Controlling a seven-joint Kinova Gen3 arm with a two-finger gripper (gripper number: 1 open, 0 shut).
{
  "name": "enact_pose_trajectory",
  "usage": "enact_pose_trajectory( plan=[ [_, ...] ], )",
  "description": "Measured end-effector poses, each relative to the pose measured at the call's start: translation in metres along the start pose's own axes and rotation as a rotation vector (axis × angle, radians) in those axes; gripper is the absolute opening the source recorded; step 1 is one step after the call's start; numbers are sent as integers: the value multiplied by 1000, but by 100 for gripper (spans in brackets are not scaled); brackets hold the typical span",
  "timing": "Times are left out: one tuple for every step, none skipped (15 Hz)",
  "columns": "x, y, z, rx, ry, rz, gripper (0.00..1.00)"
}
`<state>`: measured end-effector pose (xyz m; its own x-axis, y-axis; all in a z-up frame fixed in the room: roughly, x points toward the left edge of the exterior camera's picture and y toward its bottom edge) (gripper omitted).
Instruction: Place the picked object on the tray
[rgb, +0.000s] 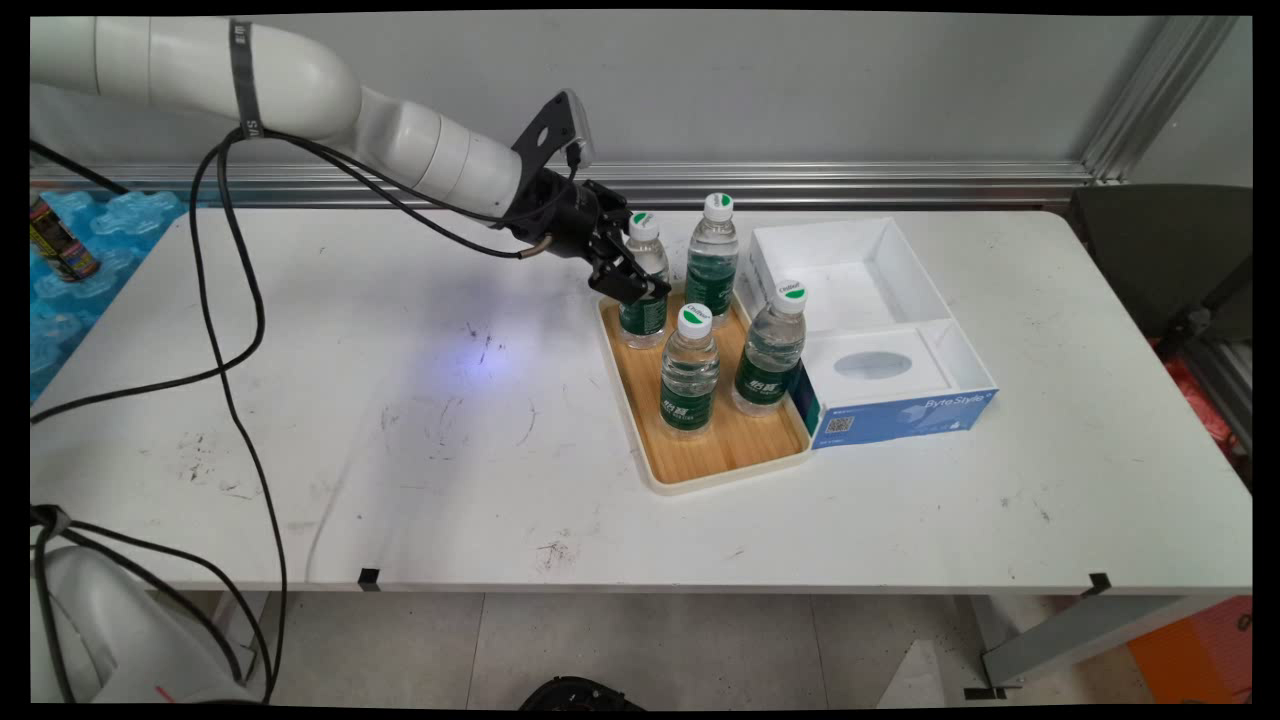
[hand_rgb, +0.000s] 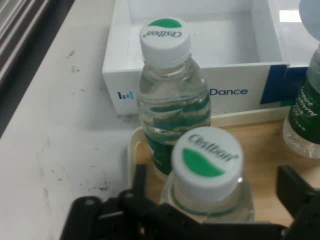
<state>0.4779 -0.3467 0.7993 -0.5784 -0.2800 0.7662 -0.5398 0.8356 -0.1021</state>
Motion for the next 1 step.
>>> enact_pose_trajectory(
  plan=[
    [0, 0, 0, -1, -2, 0, 100]
  ],
)
